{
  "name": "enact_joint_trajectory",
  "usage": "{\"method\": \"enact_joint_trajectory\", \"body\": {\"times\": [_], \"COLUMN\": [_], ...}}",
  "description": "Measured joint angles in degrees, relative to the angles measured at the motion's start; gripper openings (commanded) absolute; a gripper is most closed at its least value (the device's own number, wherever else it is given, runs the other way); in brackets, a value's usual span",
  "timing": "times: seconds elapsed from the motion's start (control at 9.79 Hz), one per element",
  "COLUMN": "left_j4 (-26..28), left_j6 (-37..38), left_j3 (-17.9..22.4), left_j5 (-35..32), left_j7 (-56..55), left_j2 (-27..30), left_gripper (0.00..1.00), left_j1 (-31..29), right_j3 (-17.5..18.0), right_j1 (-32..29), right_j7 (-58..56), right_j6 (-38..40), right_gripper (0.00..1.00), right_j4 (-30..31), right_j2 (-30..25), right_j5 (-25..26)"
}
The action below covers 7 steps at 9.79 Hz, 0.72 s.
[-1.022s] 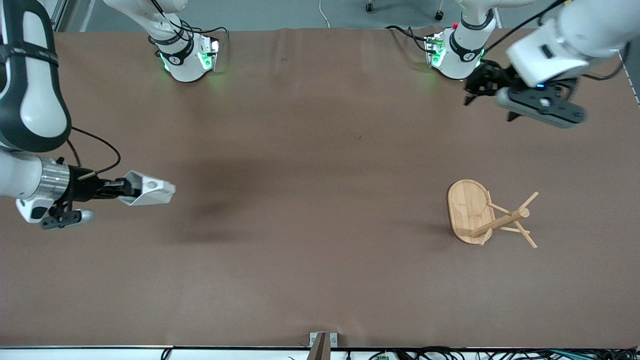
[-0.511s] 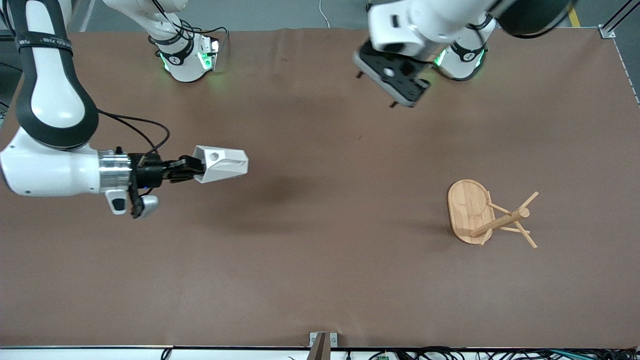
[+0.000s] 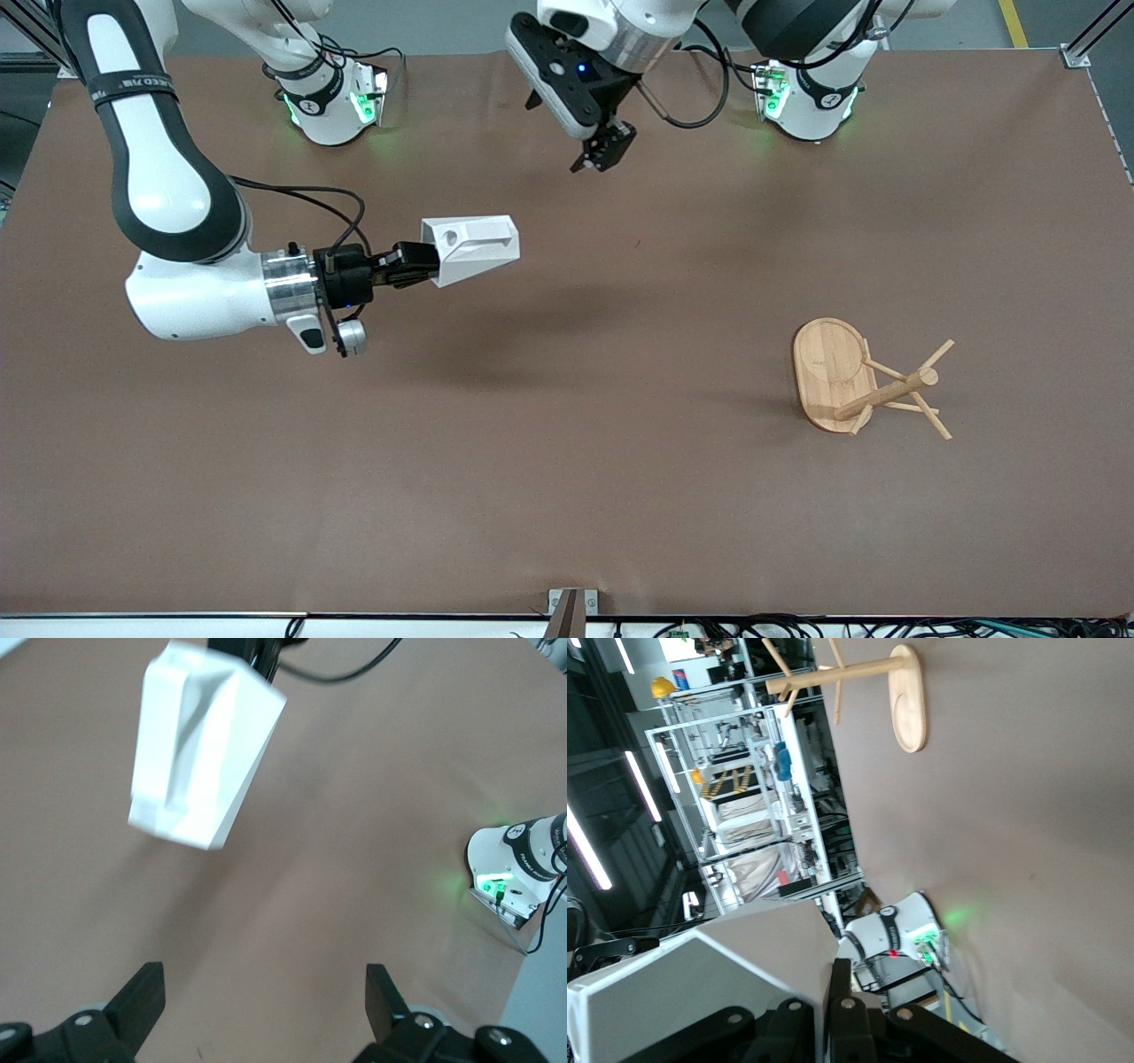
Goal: Hang cup on rack
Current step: 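Lift the cup with the right gripper while the left gripper approaches, then grasp the cup with the left gripper from the right gripper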
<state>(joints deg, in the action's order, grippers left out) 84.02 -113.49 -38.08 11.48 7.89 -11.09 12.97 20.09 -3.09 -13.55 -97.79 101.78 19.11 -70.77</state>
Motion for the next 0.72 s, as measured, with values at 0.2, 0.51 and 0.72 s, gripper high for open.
{"method": "enact_joint_trajectory", "body": {"times": [0.2, 0.51, 0.72], "left_j4": [-2.0, -8.7, -9.7], "left_j6": [-2.5, -2.8, -2.8], "left_j3": [0.1, 0.1, 0.1], "left_j5": [-4.8, -10.8, -10.9], "left_j7": [3.9, 5.9, 7.2], "left_j2": [-2.2, -9.6, -12.3], "left_gripper": [1.0, 1.0, 1.0], "left_j1": [0.2, 2.5, 3.9], "right_j3": [1.7, 4.2, 4.7], "right_j1": [0.0, 0.0, 0.0], "right_j7": [0.0, 0.0, 0.0], "right_j6": [-0.9, -4.0, -4.3], "right_gripper": [0.0, 0.0, 0.0], "right_j4": [1.3, 2.2, 2.2], "right_j2": [0.0, 0.0, 0.0], "right_j5": [-1.5, -2.3, -3.1]}}
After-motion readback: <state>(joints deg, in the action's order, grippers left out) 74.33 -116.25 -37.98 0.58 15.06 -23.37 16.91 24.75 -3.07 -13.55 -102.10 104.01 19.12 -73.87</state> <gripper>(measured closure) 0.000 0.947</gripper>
